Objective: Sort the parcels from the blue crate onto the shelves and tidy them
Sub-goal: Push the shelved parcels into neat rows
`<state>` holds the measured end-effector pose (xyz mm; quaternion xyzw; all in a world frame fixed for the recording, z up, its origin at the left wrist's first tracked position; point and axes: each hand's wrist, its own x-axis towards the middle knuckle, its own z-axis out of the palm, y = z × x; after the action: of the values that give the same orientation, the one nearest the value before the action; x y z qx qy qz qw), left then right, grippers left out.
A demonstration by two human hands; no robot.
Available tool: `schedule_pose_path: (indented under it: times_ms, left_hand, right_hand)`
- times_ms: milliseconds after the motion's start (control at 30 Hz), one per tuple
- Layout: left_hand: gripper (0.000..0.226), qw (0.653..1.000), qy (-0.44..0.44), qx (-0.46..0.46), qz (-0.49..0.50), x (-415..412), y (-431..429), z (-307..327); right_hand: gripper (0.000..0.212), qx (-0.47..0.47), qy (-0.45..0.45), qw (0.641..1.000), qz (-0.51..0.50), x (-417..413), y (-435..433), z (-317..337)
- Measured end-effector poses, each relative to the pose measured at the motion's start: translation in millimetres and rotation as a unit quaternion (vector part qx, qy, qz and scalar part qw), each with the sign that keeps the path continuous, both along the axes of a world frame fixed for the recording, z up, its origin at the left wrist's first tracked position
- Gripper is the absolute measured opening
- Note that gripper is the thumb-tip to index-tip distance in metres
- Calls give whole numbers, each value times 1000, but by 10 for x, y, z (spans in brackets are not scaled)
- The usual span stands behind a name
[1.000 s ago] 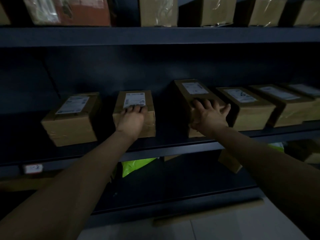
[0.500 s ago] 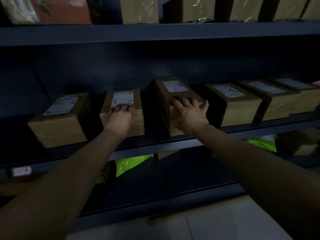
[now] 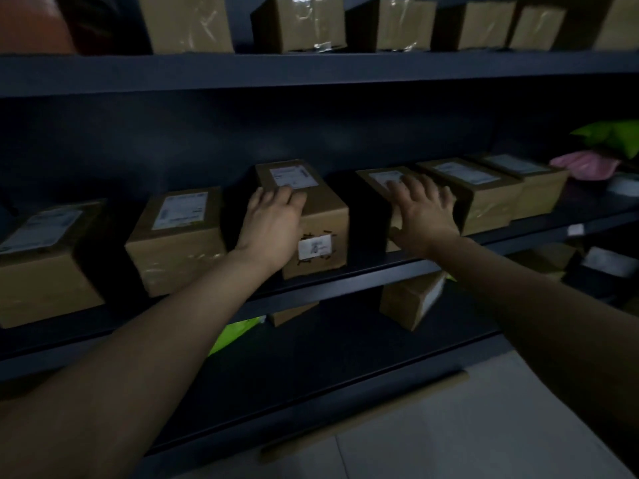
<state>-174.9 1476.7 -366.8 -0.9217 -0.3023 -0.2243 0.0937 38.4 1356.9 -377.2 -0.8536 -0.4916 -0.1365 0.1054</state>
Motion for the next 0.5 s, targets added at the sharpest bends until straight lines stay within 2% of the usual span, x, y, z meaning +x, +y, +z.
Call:
schedule_pose_path:
  times_ms: [167, 267, 400, 500]
  left_hand:
    - [69, 995, 90, -26, 27, 386, -5, -114]
    - [72, 993, 104, -41, 46, 439, 16, -178]
    - [72, 991, 109, -46, 62, 464, 14, -185]
    - [72, 991, 102, -47, 71, 464, 13, -194]
  right_hand:
    - [93, -72, 42, 996, -34, 530, -220, 5]
    - [92, -92, 84, 992, -22, 642, -174, -104]
    - [85, -70, 43, 997, 11, 604, -7, -264]
    - [82, -46, 63, 996, 33, 520, 111, -290]
